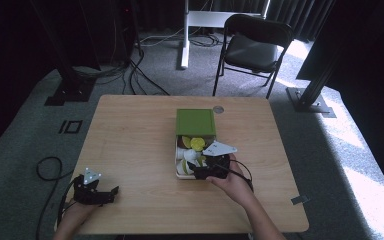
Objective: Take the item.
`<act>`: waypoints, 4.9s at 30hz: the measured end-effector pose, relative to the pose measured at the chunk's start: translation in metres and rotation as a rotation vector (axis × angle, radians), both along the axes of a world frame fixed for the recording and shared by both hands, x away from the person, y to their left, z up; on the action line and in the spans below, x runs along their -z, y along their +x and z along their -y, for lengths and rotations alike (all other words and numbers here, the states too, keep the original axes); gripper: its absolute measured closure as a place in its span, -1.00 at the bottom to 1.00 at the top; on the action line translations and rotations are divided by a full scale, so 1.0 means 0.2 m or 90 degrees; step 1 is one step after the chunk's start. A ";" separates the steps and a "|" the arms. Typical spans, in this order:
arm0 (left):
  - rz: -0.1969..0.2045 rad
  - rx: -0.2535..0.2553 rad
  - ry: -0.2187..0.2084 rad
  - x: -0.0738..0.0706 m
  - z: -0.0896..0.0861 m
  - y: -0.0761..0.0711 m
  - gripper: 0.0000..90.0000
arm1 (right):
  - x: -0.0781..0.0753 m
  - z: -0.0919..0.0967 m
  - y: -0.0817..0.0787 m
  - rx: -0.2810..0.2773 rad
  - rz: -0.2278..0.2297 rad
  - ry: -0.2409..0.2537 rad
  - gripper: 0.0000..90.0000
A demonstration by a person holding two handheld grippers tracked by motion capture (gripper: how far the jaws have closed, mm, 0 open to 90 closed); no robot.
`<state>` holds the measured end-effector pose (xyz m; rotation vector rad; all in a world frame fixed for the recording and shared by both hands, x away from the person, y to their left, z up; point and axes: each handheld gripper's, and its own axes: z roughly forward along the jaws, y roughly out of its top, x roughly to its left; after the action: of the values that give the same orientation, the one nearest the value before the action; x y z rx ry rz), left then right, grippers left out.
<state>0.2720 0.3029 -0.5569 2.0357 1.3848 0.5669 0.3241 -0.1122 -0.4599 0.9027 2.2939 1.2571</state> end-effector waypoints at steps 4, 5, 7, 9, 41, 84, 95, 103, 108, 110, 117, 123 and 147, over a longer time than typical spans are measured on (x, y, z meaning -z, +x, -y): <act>0.000 0.000 0.000 0.00 0.00 0.00 -0.98 | 0.03 -0.03 0.00 0.000 -0.006 -0.003 -0.51; 0.000 0.000 0.000 0.00 0.00 0.00 -0.98 | 0.04 -0.04 0.00 0.001 -0.006 -0.005 -0.50; 0.000 0.000 0.000 0.00 0.00 0.00 -0.98 | 0.06 -0.07 -0.01 -0.001 -0.004 -0.015 -0.48; 0.000 0.001 0.001 0.00 0.00 0.00 -0.98 | 0.07 -0.08 -0.01 0.001 -0.009 -0.019 -0.45; -0.001 0.001 0.001 0.00 0.00 0.00 -0.98 | 0.21 -0.12 0.02 0.011 -0.032 -0.106 0.05; 0.001 0.001 0.001 0.00 0.00 0.00 -0.98 | -0.15 0.20 0.11 0.097 0.113 0.011 0.06; 0.000 0.002 0.003 0.00 0.00 0.00 -0.98 | -0.12 0.37 0.24 0.174 0.127 0.004 0.06; 0.000 0.001 0.001 0.00 0.00 0.00 -0.98 | -0.04 0.48 0.36 0.218 0.108 0.003 0.06; -0.001 0.001 0.001 0.00 0.00 0.00 -0.98 | 0.01 0.52 0.42 0.242 0.098 0.001 0.06; -0.001 0.001 0.001 0.00 0.00 0.00 -0.98 | 0.05 0.55 0.46 0.255 0.091 0.005 0.06; 0.000 0.001 0.001 0.00 0.00 0.00 -0.98 | 0.11 0.58 0.52 0.275 0.086 -0.015 0.06; -0.001 0.001 0.001 0.00 0.00 0.00 -0.98 | 0.17 0.63 0.59 0.300 0.070 -0.018 0.06; -0.001 0.001 0.001 0.00 0.00 0.00 -0.98 | 0.41 0.70 0.80 0.344 0.003 -0.023 0.05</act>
<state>0.2720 0.3031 -0.5568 2.0383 1.3838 0.5665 0.4841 -0.2528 -0.5427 1.3816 1.8705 0.9701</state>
